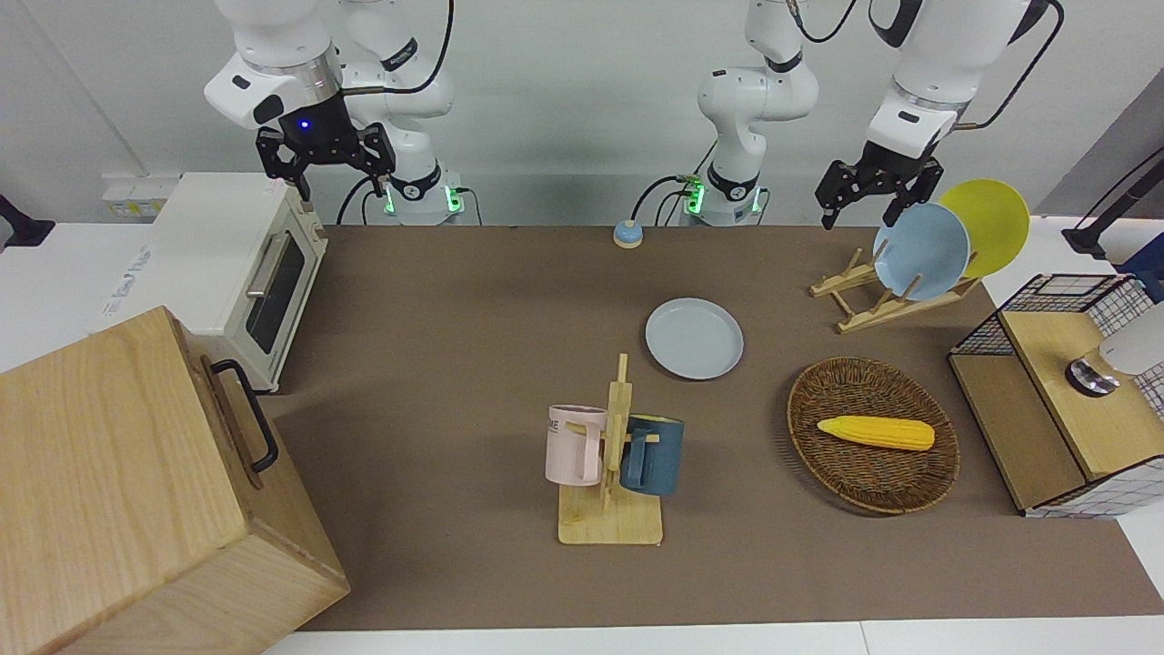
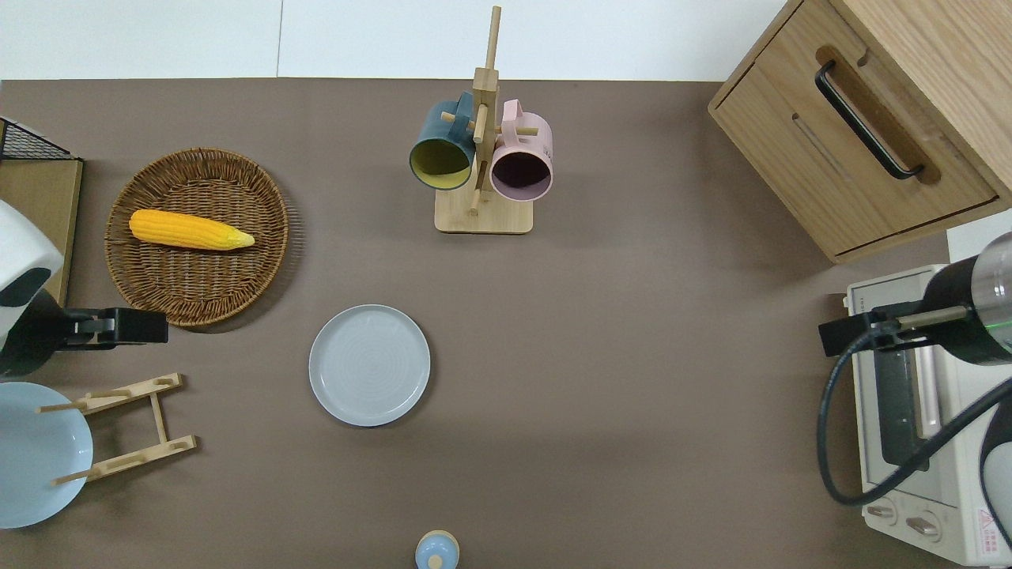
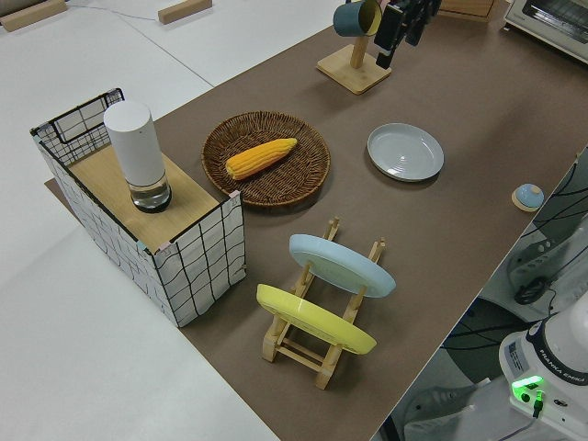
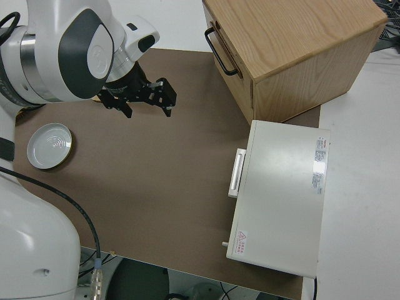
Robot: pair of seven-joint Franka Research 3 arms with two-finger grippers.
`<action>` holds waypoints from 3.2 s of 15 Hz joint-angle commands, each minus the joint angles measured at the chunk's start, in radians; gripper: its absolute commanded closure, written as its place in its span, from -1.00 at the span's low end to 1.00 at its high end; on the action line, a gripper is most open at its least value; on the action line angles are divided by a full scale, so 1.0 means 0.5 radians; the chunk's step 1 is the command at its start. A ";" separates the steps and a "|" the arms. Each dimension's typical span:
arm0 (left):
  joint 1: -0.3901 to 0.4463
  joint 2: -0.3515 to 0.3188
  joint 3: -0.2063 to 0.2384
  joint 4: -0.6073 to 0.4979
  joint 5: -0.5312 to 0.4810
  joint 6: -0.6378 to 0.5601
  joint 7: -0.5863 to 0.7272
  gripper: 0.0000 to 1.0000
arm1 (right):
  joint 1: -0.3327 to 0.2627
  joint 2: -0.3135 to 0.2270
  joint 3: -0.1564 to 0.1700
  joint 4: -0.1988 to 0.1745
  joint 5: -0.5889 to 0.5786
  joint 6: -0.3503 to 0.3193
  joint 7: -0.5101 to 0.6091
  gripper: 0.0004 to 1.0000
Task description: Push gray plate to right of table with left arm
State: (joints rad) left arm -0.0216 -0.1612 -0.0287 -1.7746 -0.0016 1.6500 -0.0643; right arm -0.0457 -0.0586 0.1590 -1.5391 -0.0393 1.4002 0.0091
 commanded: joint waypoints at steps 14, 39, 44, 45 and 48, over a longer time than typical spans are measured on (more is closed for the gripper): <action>-0.030 0.025 -0.032 -0.567 -0.012 0.368 -0.138 -0.99 | -0.016 -0.021 0.010 -0.008 -0.001 -0.024 -0.015 -0.99; -0.076 0.464 -0.258 -1.237 -0.380 1.498 -0.393 1.00 | -0.016 -0.021 0.010 -0.008 -0.001 -0.024 -0.015 -0.99; -0.076 0.467 -0.356 -1.234 -0.380 1.507 -0.543 1.00 | -0.016 -0.021 0.010 -0.008 0.002 -0.024 -0.015 -0.99; -0.076 0.470 -0.390 -1.234 -0.380 1.529 -0.598 1.00 | -0.016 -0.021 0.010 -0.008 0.002 -0.024 -0.015 -0.99; -0.076 0.485 -0.504 -1.225 -0.380 1.608 -0.773 1.00 | -0.016 -0.021 0.010 -0.008 -0.001 -0.024 -0.015 -0.99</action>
State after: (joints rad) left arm -0.0479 0.0574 -0.2294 -2.3739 -0.1821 2.3934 -0.3630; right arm -0.0457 -0.0586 0.1590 -1.5391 -0.0393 1.4002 0.0091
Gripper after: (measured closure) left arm 0.899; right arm 0.004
